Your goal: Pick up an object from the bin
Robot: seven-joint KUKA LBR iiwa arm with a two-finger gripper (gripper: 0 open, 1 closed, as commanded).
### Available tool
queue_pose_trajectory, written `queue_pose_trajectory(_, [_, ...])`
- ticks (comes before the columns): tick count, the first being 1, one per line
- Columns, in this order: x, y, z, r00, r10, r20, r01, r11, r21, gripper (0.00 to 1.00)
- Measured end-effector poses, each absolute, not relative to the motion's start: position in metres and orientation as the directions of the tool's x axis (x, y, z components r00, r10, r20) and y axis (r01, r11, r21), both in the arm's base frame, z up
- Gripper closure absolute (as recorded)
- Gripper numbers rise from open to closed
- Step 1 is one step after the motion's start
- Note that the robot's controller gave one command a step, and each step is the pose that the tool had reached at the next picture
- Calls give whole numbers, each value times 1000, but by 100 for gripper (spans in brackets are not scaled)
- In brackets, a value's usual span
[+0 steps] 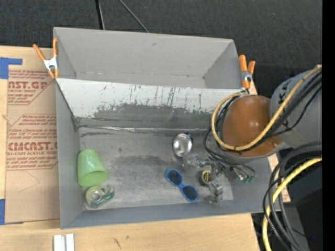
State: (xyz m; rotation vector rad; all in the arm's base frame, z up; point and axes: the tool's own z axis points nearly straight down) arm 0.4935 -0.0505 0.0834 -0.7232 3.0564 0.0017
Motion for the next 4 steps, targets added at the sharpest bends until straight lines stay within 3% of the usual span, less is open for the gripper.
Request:
queue_pose_trajectory(1, [522,-139,69,-810,-586,-3,-586,810,4,0])
queue_pose_trajectory(2, [574,-138,77,-781,-625,-5,-625,781,0,0])
queue_pose_trajectory(3, [582,-148,84,-732,-681,-8,-681,732,12,0])
queue_pose_trajectory(4, [583,-152,85,-731,-682,-7,-682,731,4,100])
